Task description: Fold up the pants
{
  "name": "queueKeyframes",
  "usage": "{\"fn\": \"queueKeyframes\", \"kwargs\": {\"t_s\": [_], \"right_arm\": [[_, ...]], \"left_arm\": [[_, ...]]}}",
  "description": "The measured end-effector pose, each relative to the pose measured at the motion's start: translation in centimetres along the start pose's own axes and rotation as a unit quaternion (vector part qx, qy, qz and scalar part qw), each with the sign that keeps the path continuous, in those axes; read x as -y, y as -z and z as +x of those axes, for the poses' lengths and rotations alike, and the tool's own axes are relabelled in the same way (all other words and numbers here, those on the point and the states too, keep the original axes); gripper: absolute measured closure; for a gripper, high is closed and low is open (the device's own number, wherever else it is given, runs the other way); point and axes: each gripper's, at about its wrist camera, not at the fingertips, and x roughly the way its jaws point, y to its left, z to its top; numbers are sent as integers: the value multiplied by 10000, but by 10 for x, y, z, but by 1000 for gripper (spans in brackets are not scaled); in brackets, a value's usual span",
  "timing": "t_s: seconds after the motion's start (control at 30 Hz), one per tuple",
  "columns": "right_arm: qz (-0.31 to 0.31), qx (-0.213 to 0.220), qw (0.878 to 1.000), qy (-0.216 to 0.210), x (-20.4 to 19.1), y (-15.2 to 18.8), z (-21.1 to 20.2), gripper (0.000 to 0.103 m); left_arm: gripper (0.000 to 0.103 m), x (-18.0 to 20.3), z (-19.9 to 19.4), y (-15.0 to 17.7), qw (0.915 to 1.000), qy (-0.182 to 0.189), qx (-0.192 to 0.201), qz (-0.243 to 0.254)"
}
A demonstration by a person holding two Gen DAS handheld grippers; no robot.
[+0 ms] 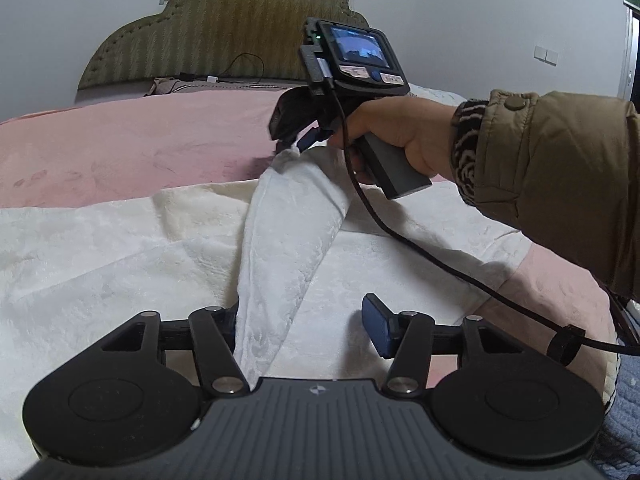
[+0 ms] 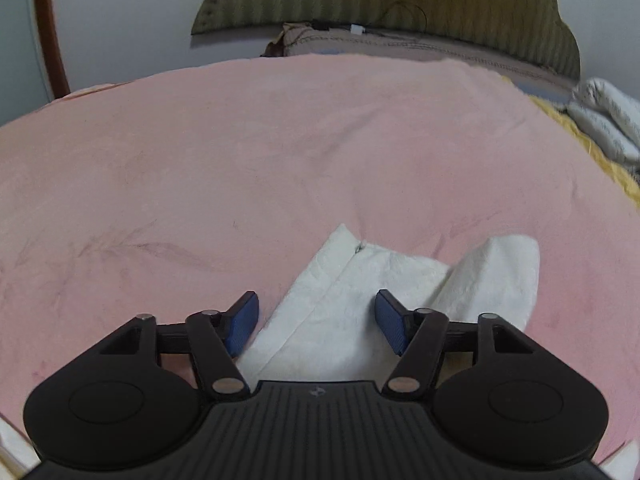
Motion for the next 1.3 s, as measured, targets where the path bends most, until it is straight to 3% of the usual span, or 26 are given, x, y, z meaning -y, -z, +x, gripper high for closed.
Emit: {"fn": "queueKeyframes", "kwargs": {"t_s": [0.07,0.13,0.23,0.4,0.57,0.8,0.93,1.0,1.13,1.2,1.27,1.3], "right_arm": [[194,94,9996,-159,7,3,-6,89],[471,253,9981,-309,18,7,-14,93],[1054,551,9909,-626,42,14,-36,95],[2060,1070,9659,-1146,99,39,-84,95],[2639,1400,9453,-1308,156,81,-130,95],[3542,1273,9173,-1304,216,150,-144,95],[4224,907,8862,-1676,238,183,-126,93],[4345,820,8765,-1903,241,193,-117,93],[4441,797,8708,-1951,240,192,-108,86],[4600,873,8594,-2056,241,190,-104,70],[4757,1008,8458,-2196,241,188,-101,45],[4776,1074,8443,-2182,240,186,-100,44]], "left_arm": [[48,0,-3,0,10000,22,16,-53],[54,-3,-3,0,9999,-2,24,-108],[55,-6,-4,0,9998,26,35,-184],[55,-4,-4,-1,9999,-26,25,-145],[55,7,-1,-3,9996,-278,-71,85],[55,28,7,-11,9965,-612,-175,537],[55,46,16,-12,9922,-773,-166,962],[55,52,19,-12,9903,-833,-169,1101],[55,59,25,-13,9875,-924,-144,1270],[55,61,27,-14,9868,-956,-141,1302],[55,62,30,-14,9862,-986,-140,1323],[55,62,31,-15,9860,-1000,-139,1329]]}}
